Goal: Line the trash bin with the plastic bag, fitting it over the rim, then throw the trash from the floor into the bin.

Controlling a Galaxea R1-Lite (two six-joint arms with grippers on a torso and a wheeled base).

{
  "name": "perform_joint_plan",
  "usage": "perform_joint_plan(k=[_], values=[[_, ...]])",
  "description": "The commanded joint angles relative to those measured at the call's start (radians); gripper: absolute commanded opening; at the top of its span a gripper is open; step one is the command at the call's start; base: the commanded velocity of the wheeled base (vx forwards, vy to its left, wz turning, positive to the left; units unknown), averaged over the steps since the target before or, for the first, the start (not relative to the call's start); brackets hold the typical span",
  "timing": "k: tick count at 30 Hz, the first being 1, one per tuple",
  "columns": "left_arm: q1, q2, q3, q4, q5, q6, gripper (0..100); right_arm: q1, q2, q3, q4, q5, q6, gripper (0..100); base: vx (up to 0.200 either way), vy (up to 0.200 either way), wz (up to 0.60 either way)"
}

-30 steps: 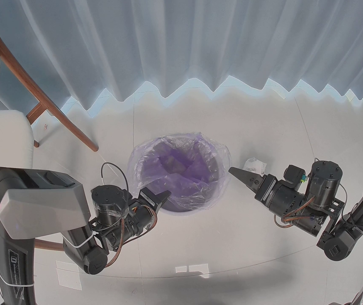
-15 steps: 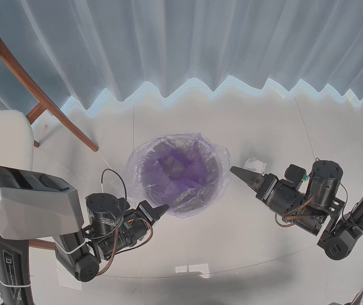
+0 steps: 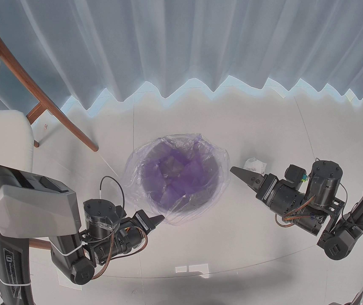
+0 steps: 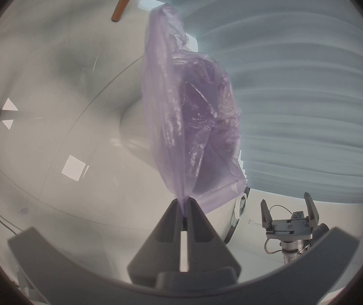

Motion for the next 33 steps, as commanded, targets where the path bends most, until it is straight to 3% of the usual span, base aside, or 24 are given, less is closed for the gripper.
perform_joint_plan(k=[1, 14, 20, 33], values=[[0.002, 0.044, 0.003, -0.009, 0.008, 0.000, 0, -0.001, 0.002, 0.000, 0.000, 0.000, 0.000, 100, 0.000, 0.000, 0.00], [0.006, 0.109, -0.006, -0.021, 0.009, 0.003, 0, -0.009, 0.025, 0.000, -0.005, 0.000, 0.000, 100, 0.000, 0.000, 0.00], [0.012, 0.151, -0.041, -0.021, 0.063, 0.075, 0, -0.016, 0.030, 0.001, -0.032, 0.000, -0.002, 100, 0.000, 0.000, 0.00], [0.012, 0.165, -0.057, -0.018, 0.080, 0.086, 0, -0.020, 0.036, 0.001, -0.034, 0.000, -0.002, 100, 0.000, 0.000, 0.00]])
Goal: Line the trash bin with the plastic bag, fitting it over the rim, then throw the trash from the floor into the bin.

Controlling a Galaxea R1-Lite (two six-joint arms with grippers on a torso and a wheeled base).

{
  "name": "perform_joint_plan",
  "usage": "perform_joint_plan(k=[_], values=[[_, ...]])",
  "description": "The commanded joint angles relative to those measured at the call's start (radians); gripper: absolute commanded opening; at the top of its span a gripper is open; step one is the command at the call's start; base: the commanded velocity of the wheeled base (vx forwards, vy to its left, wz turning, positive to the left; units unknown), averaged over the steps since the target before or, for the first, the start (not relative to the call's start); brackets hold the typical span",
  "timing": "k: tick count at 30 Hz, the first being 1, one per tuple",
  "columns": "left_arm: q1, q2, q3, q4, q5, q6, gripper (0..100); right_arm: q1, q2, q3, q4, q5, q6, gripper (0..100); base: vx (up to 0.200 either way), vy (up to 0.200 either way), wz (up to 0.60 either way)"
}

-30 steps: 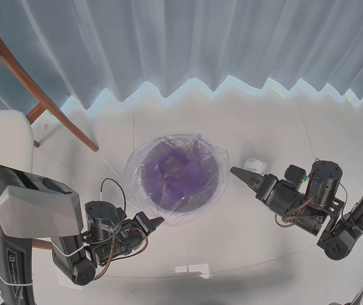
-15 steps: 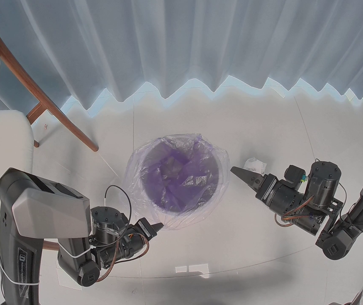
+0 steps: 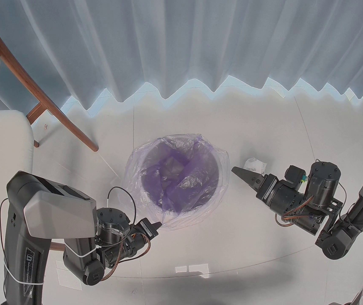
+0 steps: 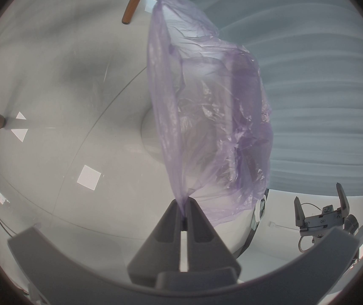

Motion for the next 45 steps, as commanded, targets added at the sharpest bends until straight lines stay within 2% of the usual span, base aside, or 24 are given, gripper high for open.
perform_joint_plan(k=[1, 2, 3, 7, 10, 15, 17, 20, 25, 27, 30, 37, 45], values=[[0.000, 0.006, 0.011, 0.004, 0.000, 0.007, 0, 0.000, 0.006, 0.000, -0.001, 0.001, 0.000, 100, 0.000, 0.000, 0.00], [-0.002, 0.006, 0.016, 0.002, -0.002, 0.008, 0, 0.000, 0.006, 0.000, -0.001, 0.001, 0.000, 100, 0.000, 0.000, 0.00], [-0.003, 0.006, 0.020, -0.001, -0.002, 0.008, 100, 0.000, 0.006, 0.000, -0.001, 0.001, 0.000, 100, 0.000, 0.000, 0.00], [0.003, 0.006, 0.048, -0.002, -0.005, 0.040, 100, 0.000, 0.004, 0.001, 0.001, 0.001, -0.001, 100, 0.000, 0.000, 0.00], [0.048, -0.014, 0.078, -0.004, -0.022, 0.063, 100, -0.005, 0.004, 0.000, 0.001, 0.001, -0.001, 100, 0.000, 0.000, 0.00], [0.066, -0.149, 0.144, -0.004, -0.109, 0.056, 100, -0.009, 0.004, 0.000, 0.002, 0.001, -0.001, 100, 0.000, 0.000, 0.00], [0.067, -0.222, 0.204, -0.004, -0.178, 0.056, 100, -0.012, 0.003, 0.000, 0.001, 0.001, -0.003, 100, 0.000, 0.000, 0.00], [0.084, -0.275, 0.244, -0.002, -0.220, 0.063, 100, -0.012, 0.003, 0.001, 0.002, 0.001, -0.010, 100, 0.000, 0.000, 0.00], [0.144, -0.287, 0.233, -0.002, -0.221, 0.074, 100, -0.012, 0.003, 0.009, 0.001, 0.001, -0.021, 100, 0.000, 0.000, 0.00], [0.212, -0.278, 0.183, -0.002, -0.220, 0.091, 100, -0.012, 0.001, 0.008, 0.001, 0.001, -0.021, 100, 0.000, 0.000, 0.00], [0.256, -0.229, 0.137, -0.001, -0.220, 0.092, 100, -0.012, 0.004, 0.009, 0.001, 0.001, -0.021, 100, 0.000, 0.000, 0.00], [0.275, -0.112, 0.036, -0.001, -0.163, 0.096, 100, -0.012, 0.006, 0.008, 0.001, 0.001, -0.021, 100, 0.000, 0.000, 0.00], [0.268, -0.028, -0.027, 0.002, -0.161, 0.097, 100, -0.012, 0.015, 0.008, -0.001, 0.001, -0.021, 100, 0.000, 0.000, 0.00]])
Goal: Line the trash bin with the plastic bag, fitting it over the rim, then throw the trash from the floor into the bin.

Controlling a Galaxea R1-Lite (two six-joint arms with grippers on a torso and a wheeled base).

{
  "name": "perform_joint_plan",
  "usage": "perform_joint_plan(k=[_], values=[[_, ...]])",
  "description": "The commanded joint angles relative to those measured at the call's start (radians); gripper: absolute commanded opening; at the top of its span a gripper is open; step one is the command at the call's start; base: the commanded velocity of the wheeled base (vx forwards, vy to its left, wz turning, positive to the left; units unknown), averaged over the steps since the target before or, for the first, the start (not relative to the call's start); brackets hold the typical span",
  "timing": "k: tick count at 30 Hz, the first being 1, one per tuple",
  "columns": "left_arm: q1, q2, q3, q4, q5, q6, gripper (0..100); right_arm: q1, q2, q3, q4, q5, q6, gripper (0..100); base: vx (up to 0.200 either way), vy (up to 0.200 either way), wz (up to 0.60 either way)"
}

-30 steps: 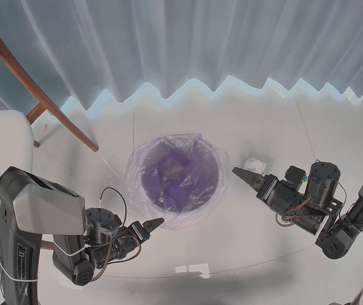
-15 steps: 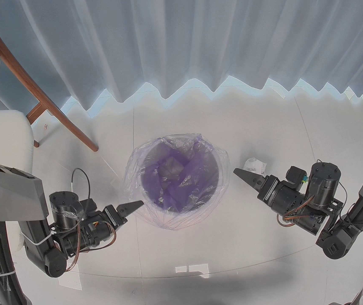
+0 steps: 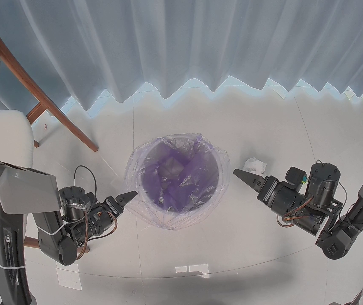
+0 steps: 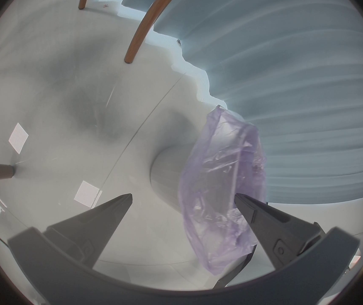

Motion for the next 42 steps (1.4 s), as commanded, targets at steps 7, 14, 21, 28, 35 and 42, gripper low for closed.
perform_joint_plan(k=[7, 14, 21, 28, 35, 42], values=[[0.003, 0.145, -0.089, 0.017, 0.009, 0.039, 100, 0.000, 0.007, -0.002, -0.002, 0.000, 0.000, 100, 0.000, 0.000, 0.00], [-0.010, 0.152, -0.160, 0.151, 0.128, 0.070, 100, 0.000, 0.009, -0.003, -0.002, 0.000, 0.000, 100, 0.000, 0.000, 0.00], [-0.037, 0.158, -0.219, 0.237, 0.243, 0.073, 100, 0.000, 0.013, -0.003, -0.001, 0.000, 0.000, 100, 0.000, 0.000, 0.00], [-0.039, 0.168, -0.207, 0.174, 0.239, 0.070, 100, -0.064, 0.102, -0.017, -0.002, -0.001, -0.017, 100, 0.000, 0.000, 0.00], [-0.028, 0.206, -0.161, -0.007, 0.192, 0.047, 100, -0.135, 0.220, -0.025, -0.062, 0.023, -0.025, 100, 0.000, 0.000, 0.00], [-0.003, 0.174, -0.147, -0.007, 0.131, -0.079, 100, -0.101, 0.314, 0.011, -0.196, 0.017, -0.025, 100, 0.000, 0.000, 0.00]])
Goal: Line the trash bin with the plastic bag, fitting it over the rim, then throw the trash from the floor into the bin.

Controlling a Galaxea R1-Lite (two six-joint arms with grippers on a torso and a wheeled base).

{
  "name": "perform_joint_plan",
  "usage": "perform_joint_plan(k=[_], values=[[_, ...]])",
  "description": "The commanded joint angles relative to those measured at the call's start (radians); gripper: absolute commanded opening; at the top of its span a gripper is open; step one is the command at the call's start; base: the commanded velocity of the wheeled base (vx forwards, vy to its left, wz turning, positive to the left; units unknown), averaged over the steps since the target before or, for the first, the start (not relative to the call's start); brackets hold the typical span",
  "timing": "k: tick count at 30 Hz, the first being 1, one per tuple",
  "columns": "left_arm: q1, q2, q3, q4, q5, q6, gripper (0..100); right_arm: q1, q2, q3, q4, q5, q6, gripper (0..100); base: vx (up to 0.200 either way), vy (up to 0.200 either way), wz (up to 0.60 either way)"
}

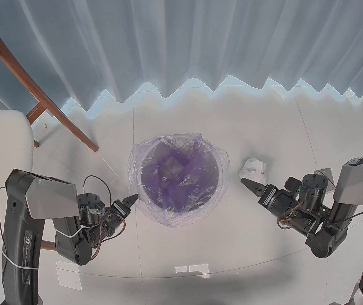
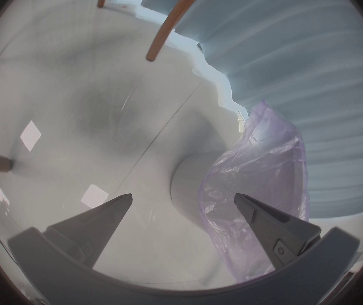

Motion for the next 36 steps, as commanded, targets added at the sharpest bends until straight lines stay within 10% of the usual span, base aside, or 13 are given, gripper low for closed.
perform_joint_plan(k=[1, 36], values=[[0.021, -0.023, 0.010, -0.003, -0.021, -0.054, 100, 0.022, 0.099, 0.030, -0.052, -0.003, 0.001, 100, 0.000, 0.000, 0.00], [0.033, -0.036, 0.016, -0.003, -0.062, -0.080, 100, 0.012, 0.263, -0.274, 0.009, -0.003, -0.010, 100, 0.000, 0.000, 0.00]])
